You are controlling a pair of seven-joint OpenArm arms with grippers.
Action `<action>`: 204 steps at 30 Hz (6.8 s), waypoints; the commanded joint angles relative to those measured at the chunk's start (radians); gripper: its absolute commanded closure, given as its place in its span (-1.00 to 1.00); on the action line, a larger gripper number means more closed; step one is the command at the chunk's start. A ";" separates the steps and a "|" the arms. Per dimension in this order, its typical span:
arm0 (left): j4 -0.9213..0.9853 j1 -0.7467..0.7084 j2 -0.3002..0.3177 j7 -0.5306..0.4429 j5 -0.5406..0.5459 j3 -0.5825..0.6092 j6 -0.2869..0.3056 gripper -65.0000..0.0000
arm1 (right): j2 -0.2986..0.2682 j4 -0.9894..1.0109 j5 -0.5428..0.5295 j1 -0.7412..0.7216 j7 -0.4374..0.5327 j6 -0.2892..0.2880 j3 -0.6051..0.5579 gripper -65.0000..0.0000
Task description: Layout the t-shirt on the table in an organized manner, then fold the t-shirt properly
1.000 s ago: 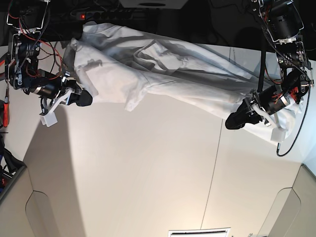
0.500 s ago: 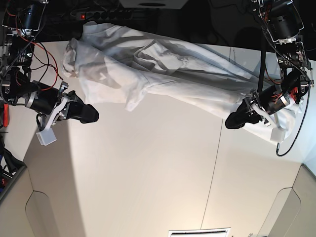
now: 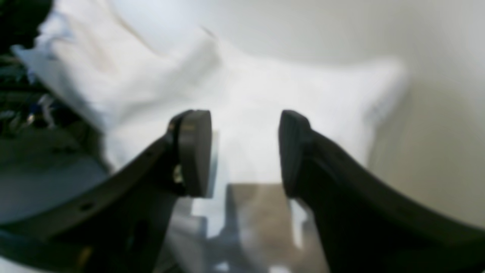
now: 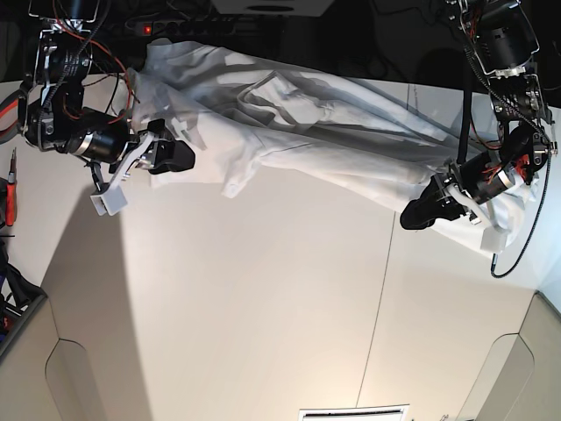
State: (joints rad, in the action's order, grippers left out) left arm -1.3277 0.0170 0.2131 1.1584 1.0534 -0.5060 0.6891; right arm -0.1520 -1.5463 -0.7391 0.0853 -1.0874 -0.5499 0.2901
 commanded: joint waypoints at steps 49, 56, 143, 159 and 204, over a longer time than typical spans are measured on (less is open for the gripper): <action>-0.016 0.016 0.012 -0.031 0.000 -0.003 0.009 0.48 | 0.036 0.056 0.291 -0.082 0.285 0.101 0.017 0.11; -0.016 0.016 0.012 -0.032 0.000 -0.003 0.009 0.48 | 0.029 0.056 0.291 -0.082 0.298 0.101 0.076 0.11; -0.016 0.016 0.012 -0.056 -0.003 -0.003 0.009 0.48 | 0.023 0.027 -0.030 -0.096 0.086 -0.024 -0.102 1.00; -0.016 0.016 0.012 -0.071 -0.003 -0.003 0.009 0.48 | 0.023 -0.092 -0.065 0.001 0.043 -0.034 -0.496 1.00; -0.016 0.016 0.012 -0.100 -0.004 -0.003 0.009 0.48 | 0.019 -0.283 0.125 -0.105 -0.020 -0.030 -0.645 0.10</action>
State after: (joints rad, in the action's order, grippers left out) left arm -1.3277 0.0170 0.2134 1.0733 1.0245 -0.5060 0.6891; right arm -0.1333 -1.8069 -0.5934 -0.0101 -1.1236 -0.5766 -0.3584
